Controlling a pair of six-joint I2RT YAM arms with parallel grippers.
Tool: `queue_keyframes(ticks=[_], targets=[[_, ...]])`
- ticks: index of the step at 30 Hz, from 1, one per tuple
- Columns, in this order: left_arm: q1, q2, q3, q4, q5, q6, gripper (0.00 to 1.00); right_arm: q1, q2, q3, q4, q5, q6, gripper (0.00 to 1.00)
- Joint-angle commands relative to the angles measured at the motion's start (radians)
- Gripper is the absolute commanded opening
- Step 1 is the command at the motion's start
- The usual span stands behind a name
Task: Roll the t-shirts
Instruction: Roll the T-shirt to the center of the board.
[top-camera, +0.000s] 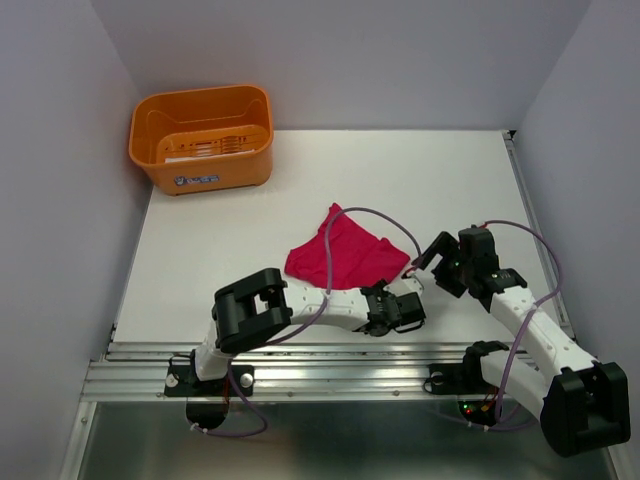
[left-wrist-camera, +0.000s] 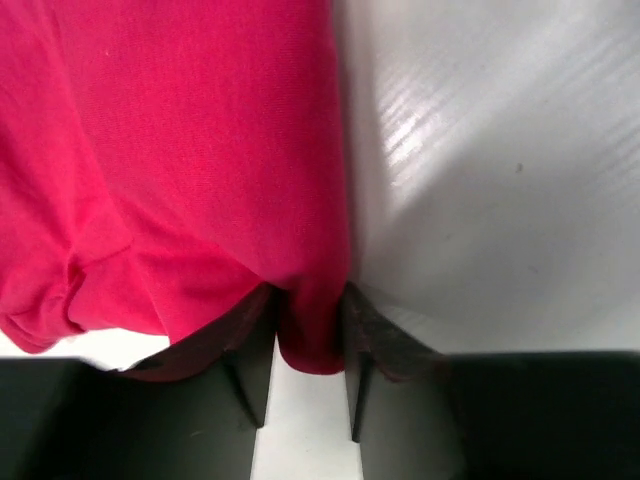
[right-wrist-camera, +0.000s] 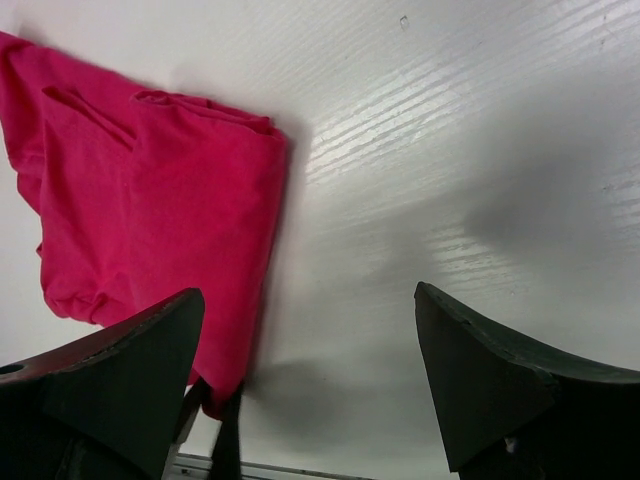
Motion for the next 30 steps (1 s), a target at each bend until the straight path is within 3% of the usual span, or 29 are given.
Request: queue_keyframes(ticks=[1,4,10,16,26,30], targets=[[0.045,-0.01,0.01,0.039,0.004,0.023,0.29,-0.008,-0.008,-0.005,0.0,-0.037,-0.027,0.91],[0.074,-0.065,-0.016,0.084,0.104,0.06,0.0,-0.008,0.007,-0.02,0.019,-0.087,-0.021,0.91],[0.132,-0.171,-0.085,0.168,0.329,0.105,0.0,-0.008,0.026,-0.132,0.275,-0.236,0.091,0.92],[0.183,-0.234,-0.132,0.214,0.463,0.106,0.0,-0.008,0.124,-0.184,0.484,-0.313,0.157,0.94],[0.209,-0.263,-0.164,0.239,0.531,0.099,0.0,0.029,0.343,-0.195,0.792,-0.374,0.277,0.94],[0.209,-0.266,-0.176,0.245,0.537,0.096,0.0,0.038,0.47,-0.17,0.901,-0.382,0.306,0.84]])
